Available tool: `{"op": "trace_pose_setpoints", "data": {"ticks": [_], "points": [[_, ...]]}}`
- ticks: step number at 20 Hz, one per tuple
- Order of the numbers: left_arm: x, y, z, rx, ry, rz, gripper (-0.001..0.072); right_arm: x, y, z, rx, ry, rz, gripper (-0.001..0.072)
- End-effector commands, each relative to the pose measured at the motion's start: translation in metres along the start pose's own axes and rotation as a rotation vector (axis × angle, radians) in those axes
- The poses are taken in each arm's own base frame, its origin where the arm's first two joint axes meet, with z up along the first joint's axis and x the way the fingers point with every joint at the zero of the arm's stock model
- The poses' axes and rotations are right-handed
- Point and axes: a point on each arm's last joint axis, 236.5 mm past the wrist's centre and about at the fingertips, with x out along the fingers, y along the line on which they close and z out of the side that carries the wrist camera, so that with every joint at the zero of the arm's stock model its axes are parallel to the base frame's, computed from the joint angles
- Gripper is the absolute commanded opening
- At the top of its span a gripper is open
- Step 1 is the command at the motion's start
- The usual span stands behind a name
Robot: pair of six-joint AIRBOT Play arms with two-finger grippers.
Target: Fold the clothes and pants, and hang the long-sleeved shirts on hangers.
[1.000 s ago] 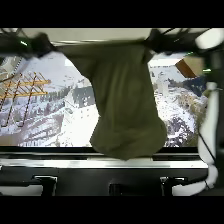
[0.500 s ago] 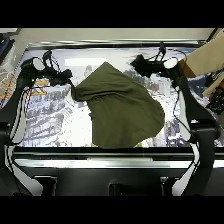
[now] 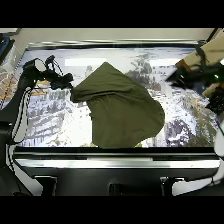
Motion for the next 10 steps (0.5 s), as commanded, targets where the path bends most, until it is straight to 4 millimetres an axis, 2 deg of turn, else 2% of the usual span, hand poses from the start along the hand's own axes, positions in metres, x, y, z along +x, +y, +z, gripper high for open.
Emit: {"op": "trace_pose_setpoints", "data": {"ticks": [1, 3, 4, 7, 9, 10], "points": [[0.0, 0.002, -0.009, -0.001, 0.04, 0.009, 0.0019, 0.005, -0.054, -0.09, 0.181, 0.072, -0.024, 0.0557], [0.0, 0.003, -0.012, -0.001, 0.05, 0.011, 0.0019, 0.037, -0.072, -0.141, 0.283, 0.091, -0.019, 0.0556], [0.0, 0.002, -0.013, 0.0, 0.055, 0.012, 0.0019, 0.052, -0.072, -0.16, 0.316, 0.09, 0.011, 0.0556], [0.0, 0.002, -0.013, 0.0, 0.054, 0.011, 0.0019, 0.081, -0.087, -0.195, 0.406, 0.084, 0.019, 0.0554], [0.0, 0.002, -0.013, 0.0, 0.054, 0.011, 0.002, 0.089, -0.1, -0.207, 0.419, 0.09, -0.022, 0.0552], [0.0, 0.002, -0.013, 0.0, 0.055, 0.011, 0.0019, 0.09, -0.103, -0.207, 0.414, 0.08, -0.031, 0.0552]]}}
